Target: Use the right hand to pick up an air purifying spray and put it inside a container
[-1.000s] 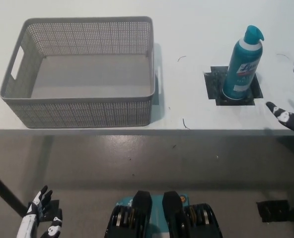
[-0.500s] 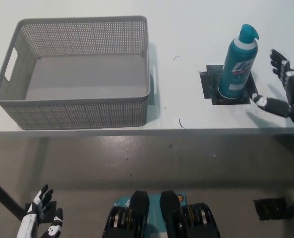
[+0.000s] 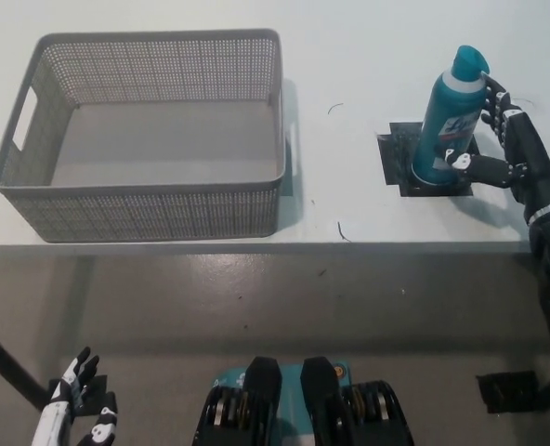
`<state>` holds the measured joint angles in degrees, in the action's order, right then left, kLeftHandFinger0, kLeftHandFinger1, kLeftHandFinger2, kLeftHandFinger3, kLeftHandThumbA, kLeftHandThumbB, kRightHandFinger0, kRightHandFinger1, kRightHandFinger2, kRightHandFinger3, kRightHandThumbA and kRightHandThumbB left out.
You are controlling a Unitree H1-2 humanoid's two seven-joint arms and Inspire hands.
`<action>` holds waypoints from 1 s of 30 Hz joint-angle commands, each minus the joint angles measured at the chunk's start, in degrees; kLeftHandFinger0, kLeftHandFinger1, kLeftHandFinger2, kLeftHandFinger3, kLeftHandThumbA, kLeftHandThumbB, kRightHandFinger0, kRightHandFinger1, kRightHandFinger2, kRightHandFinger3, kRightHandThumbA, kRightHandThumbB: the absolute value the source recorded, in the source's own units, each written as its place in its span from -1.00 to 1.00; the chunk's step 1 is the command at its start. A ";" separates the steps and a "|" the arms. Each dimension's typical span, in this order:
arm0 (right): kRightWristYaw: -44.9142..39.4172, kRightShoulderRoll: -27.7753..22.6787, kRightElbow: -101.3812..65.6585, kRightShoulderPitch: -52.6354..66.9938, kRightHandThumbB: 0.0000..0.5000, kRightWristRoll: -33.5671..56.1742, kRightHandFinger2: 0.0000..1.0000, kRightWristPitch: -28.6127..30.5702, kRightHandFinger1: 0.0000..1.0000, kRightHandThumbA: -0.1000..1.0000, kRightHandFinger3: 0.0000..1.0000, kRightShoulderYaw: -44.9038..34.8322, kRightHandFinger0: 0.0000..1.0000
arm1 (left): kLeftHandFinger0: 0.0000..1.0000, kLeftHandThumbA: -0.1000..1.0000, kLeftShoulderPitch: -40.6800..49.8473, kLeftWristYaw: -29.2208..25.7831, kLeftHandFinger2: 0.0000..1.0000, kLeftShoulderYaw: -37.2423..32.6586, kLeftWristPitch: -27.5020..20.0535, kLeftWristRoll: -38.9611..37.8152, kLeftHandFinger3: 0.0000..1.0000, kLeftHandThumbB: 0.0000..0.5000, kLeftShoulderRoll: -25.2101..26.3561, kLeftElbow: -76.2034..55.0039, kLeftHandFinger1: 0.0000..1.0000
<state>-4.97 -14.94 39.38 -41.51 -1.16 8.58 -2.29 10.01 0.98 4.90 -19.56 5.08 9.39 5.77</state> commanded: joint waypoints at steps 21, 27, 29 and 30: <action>6.25 3.60 29.27 -17.77 0.98 3.48 1.00 11.63 1.00 0.33 1.00 -5.46 1.00 | 0.96 -0.11 -0.47 1.30 1.00 -0.28 -0.20 -0.91 1.00 0.94 1.63 -2.18 1.00; 16.42 5.94 30.93 -22.45 0.23 13.37 0.18 12.00 0.13 -1.00 0.18 -18.08 0.19 | 0.92 -0.26 -1.33 2.01 1.00 -1.27 0.41 -1.07 1.00 1.00 1.45 -1.73 1.00; 15.42 5.60 31.44 -23.34 0.41 11.94 0.03 11.87 0.00 -1.00 0.04 -18.34 0.06 | 0.91 -0.36 -0.98 2.07 1.00 -1.20 1.06 -1.27 1.00 0.94 1.66 -2.15 1.00; 15.21 5.42 31.08 -23.29 0.47 11.41 -0.02 11.78 -0.03 -1.00 -0.02 -18.33 0.02 | 0.92 -0.39 -0.99 2.16 1.00 -1.27 1.11 -1.44 1.00 0.92 1.63 -2.15 1.00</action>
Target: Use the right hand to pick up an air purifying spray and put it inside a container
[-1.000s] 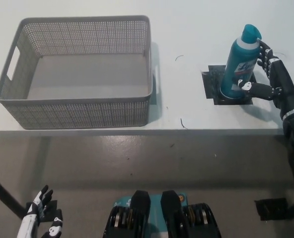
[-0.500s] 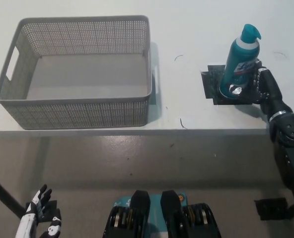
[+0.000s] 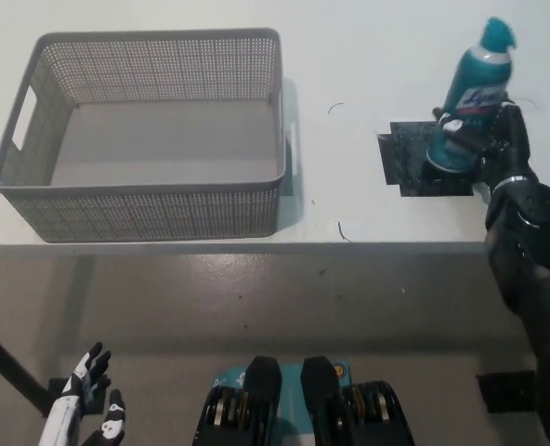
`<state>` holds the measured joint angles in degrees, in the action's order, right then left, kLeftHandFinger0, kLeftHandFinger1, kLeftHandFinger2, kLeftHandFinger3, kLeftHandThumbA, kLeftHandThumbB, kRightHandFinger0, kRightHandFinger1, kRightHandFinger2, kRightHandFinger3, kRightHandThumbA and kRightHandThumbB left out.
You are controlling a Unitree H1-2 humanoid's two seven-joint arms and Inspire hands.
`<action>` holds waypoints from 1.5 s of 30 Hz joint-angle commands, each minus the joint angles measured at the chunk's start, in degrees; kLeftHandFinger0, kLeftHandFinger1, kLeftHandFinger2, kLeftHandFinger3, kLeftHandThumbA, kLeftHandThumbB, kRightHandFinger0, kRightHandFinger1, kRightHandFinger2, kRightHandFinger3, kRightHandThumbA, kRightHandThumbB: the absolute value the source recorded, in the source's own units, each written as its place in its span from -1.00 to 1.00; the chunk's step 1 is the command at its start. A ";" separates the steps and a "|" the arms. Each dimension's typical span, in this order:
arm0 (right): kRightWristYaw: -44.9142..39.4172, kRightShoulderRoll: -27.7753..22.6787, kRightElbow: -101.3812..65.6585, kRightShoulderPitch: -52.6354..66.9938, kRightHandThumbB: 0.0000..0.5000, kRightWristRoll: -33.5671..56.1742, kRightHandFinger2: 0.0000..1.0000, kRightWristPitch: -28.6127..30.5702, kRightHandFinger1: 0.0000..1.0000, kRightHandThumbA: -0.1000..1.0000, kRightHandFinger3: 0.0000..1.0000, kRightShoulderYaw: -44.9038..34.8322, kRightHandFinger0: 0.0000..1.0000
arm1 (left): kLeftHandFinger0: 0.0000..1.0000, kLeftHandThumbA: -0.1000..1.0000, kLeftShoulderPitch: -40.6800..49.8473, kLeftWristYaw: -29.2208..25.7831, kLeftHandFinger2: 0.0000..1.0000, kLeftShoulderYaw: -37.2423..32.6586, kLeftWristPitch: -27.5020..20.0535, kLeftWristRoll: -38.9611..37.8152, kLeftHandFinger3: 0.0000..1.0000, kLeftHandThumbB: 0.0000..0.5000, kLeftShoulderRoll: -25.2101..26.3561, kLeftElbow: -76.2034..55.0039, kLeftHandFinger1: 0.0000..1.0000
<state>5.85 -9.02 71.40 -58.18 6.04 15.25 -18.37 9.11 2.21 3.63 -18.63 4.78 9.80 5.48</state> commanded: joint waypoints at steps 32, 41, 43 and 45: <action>1.22 15.13 -33.94 -19.81 0.50 -3.72 -0.10 -5.88 -0.25 -1.00 -0.10 16.47 -0.28 | 0.94 -0.28 -0.95 1.97 1.00 -0.59 1.02 -0.29 1.00 0.94 1.49 -1.90 1.00; -0.78 19.89 -27.73 -14.28 0.65 -3.96 -0.17 -5.79 -0.28 -1.00 -0.15 21.56 -0.22 | 0.90 -0.25 -1.21 2.16 1.00 -1.16 1.50 0.18 1.00 0.98 1.70 -2.32 1.00; -0.46 20.30 -26.13 -12.75 0.65 -5.33 -0.12 -5.90 -0.21 -1.00 -0.13 22.96 -0.08 | 0.92 -0.28 -1.45 2.49 1.00 -1.38 2.61 -0.30 1.00 0.98 1.70 -2.99 1.00; -0.58 20.65 -25.06 -11.95 0.65 -5.36 -0.16 -6.35 -0.24 -1.00 -0.13 23.38 -0.03 | 0.93 -0.21 -1.69 2.48 1.00 -1.50 2.93 -0.23 1.00 1.00 1.69 -3.18 1.00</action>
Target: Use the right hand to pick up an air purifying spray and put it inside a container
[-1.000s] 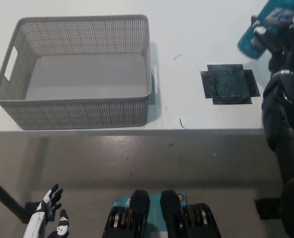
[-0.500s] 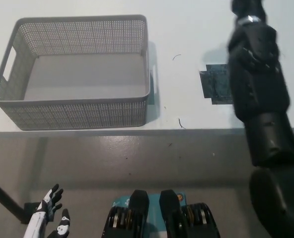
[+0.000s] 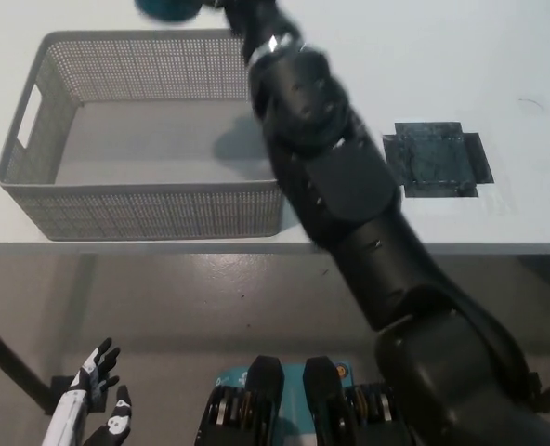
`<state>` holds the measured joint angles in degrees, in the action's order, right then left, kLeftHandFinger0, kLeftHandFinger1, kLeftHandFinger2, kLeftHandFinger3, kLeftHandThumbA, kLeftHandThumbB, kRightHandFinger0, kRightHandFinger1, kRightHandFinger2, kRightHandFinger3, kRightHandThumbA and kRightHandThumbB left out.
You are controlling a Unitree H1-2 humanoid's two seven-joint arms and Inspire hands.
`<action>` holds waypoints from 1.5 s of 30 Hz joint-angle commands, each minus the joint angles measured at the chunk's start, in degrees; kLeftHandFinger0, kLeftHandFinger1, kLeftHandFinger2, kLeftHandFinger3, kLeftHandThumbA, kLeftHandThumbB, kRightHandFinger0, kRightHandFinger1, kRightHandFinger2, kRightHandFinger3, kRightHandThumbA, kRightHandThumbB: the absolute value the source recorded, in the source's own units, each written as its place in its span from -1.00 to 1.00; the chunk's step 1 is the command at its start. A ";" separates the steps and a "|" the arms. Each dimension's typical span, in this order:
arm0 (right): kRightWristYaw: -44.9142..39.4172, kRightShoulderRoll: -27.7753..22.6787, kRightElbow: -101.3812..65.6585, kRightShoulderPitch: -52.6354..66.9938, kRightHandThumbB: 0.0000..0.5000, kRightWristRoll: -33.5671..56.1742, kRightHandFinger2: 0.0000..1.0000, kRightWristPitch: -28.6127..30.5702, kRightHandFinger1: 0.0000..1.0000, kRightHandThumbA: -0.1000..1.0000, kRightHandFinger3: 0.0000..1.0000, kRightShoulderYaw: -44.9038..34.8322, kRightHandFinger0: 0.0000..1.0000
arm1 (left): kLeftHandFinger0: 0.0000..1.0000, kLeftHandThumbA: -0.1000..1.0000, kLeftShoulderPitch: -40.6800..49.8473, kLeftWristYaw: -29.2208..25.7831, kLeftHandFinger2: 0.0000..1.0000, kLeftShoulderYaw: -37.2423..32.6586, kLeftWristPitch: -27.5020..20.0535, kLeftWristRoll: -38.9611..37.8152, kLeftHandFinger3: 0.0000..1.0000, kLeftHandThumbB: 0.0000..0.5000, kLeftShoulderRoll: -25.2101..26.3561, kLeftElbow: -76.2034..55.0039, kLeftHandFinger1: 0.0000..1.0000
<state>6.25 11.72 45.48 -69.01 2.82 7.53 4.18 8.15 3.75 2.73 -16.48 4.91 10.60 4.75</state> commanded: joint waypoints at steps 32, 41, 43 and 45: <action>-13.07 -2.94 5.03 3.83 1.00 -3.85 1.00 0.01 1.00 0.72 1.00 3.93 1.00 | 0.98 -0.16 -0.36 1.42 1.00 -0.93 1.42 -0.59 1.00 1.00 1.46 -3.18 1.00; -16.73 -7.95 -11.54 2.52 1.00 -1.02 1.00 -7.03 1.00 0.60 1.00 1.27 1.00 | 1.00 -0.32 -0.25 0.84 1.00 -0.49 0.59 -0.67 1.00 1.00 1.22 -2.30 1.00; -17.04 -9.47 -17.30 3.03 1.00 -1.45 1.00 -9.69 1.00 0.62 1.00 1.20 1.00 | 0.98 -0.36 -0.44 0.83 1.00 -0.52 1.03 -0.61 1.00 0.97 1.13 -2.46 1.00; -17.22 -10.34 -22.70 4.05 1.00 -1.23 1.00 -12.36 1.00 0.59 1.00 0.97 1.00 | 0.96 -0.37 -0.26 0.82 1.00 -0.49 1.15 -0.47 1.00 0.96 1.22 -2.74 1.00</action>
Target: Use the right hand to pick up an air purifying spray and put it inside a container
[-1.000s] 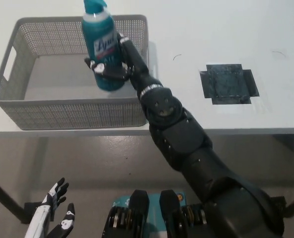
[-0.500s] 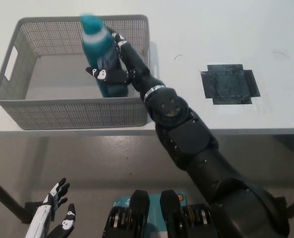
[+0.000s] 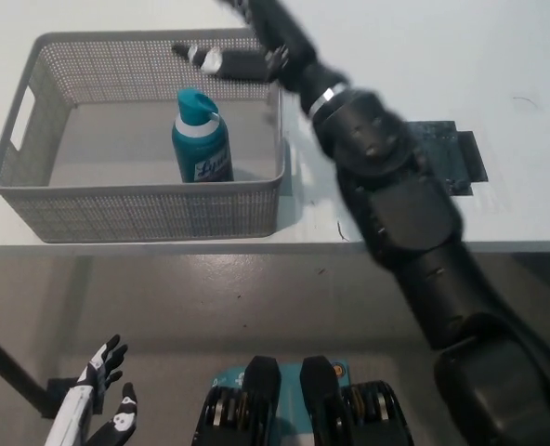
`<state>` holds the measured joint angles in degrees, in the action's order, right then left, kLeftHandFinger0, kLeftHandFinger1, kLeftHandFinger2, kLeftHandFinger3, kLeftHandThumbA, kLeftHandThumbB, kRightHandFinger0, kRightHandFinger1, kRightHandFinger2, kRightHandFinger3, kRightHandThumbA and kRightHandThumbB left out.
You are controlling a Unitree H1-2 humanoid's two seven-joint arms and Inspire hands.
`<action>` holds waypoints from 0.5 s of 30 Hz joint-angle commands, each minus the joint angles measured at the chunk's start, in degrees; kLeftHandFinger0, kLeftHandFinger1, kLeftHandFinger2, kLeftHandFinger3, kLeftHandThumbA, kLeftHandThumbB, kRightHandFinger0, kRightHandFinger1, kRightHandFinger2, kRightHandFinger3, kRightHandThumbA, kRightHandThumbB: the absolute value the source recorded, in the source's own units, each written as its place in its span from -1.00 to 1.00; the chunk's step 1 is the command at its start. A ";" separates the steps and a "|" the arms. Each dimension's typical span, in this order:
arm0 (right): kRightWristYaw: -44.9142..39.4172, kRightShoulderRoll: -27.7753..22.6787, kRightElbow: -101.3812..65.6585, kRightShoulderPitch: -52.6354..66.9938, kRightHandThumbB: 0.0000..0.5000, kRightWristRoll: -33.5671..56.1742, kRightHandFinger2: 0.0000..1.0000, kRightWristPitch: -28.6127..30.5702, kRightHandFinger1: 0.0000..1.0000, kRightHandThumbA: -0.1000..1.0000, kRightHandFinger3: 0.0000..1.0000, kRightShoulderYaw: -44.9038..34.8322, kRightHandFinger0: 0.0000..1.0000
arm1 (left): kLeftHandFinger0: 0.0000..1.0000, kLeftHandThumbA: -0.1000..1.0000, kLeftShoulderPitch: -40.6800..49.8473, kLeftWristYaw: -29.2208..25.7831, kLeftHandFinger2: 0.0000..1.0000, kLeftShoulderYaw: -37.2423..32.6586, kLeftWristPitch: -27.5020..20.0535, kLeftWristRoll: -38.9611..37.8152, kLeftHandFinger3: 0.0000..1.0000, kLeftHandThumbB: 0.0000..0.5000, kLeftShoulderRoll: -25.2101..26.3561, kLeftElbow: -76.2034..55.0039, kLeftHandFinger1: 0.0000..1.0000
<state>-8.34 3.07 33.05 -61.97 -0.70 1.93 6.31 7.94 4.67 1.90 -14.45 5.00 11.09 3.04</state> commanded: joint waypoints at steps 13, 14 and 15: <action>-2.32 -7.74 -55.00 33.54 0.96 5.93 1.00 -1.51 1.00 0.34 1.00 -4.33 1.00 | 0.96 -0.22 2.01 -0.90 1.00 1.77 -1.80 -0.78 1.00 1.00 0.88 -1.43 1.00; -2.91 -9.14 -57.07 39.56 0.90 6.24 1.00 1.16 1.00 0.41 1.00 -4.54 1.00 | 0.96 -0.21 1.76 -0.81 1.00 1.97 -1.72 -1.02 1.00 1.00 1.06 -1.58 1.00; -3.04 -9.80 -57.52 42.08 0.86 5.91 1.00 2.56 1.00 0.45 1.00 -4.63 1.00 | 0.96 -0.21 1.68 -0.76 1.00 2.03 -1.65 -1.11 1.00 1.00 1.11 -1.57 1.00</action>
<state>-8.81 -0.23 0.57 -39.69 -0.58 -1.95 5.16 9.02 4.64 2.51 -14.43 5.02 11.04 3.19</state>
